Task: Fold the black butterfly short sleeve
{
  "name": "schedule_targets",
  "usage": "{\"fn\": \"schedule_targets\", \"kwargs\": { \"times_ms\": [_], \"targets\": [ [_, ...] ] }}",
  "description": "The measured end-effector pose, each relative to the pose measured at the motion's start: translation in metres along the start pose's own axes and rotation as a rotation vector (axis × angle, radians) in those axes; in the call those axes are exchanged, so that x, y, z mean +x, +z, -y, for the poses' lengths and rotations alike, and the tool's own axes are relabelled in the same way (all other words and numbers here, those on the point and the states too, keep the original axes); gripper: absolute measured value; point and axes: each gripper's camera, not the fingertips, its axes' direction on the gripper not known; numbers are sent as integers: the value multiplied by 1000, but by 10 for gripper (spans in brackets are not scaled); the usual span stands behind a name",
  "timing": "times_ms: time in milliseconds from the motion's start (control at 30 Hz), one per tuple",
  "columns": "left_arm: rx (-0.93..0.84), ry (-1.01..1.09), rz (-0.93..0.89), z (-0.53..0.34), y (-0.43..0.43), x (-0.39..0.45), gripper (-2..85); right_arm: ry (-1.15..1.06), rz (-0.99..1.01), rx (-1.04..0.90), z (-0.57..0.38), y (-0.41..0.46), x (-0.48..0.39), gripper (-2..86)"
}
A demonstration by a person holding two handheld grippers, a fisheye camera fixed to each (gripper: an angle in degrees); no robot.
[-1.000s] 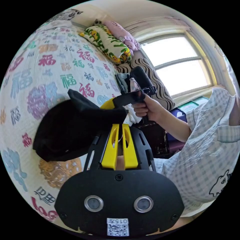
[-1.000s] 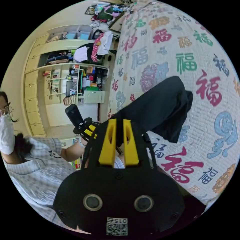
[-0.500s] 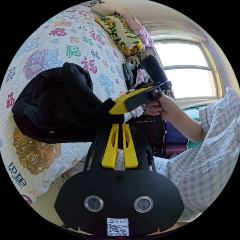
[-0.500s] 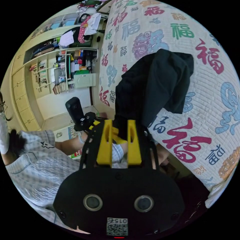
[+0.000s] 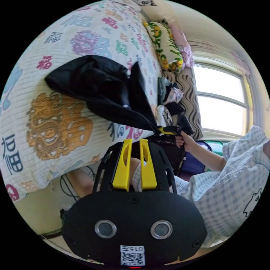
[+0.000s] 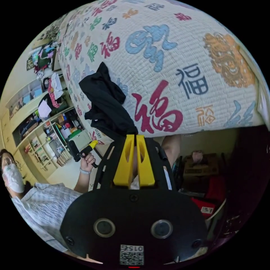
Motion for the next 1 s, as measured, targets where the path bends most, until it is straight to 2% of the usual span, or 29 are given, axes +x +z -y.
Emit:
{"fn": "schedule_targets", "kwargs": {
  "times_ms": [67,133,233,300,367,400,467,567,700,833,1000],
  "targets": [
    [22,-56,101,-3,4,-4,61,28,-36,32,-7,8,7,19],
    [58,-49,186,-1,3,-1,63,-50,-117,85,-13,13,-10,28],
    [56,74,310,16,6,17,71,-411,-239,83,-15,36,-77,45],
    [0,188,391,30,16,30,77,-727,-293,-40,-11,79,-140,70],
    [-129,388,481,44,40,49,91,-913,-408,-144,-9,119,-177,84],
    [-176,434,510,46,48,53,94,-999,-533,-184,-9,146,-192,91],
    [-335,618,619,47,78,73,103,-1057,-661,-216,-8,180,-198,93],
    [-413,752,643,44,103,91,107,-987,-620,-295,-4,214,-188,93],
    [-452,823,677,39,124,110,107,-859,-629,-236,-14,230,-175,88],
    [-481,888,797,29,145,124,101,-832,-591,-193,-31,241,-180,82],
    [-582,987,779,23,185,143,64,-816,-611,-243,-52,287,-201,28]
  ]
}}
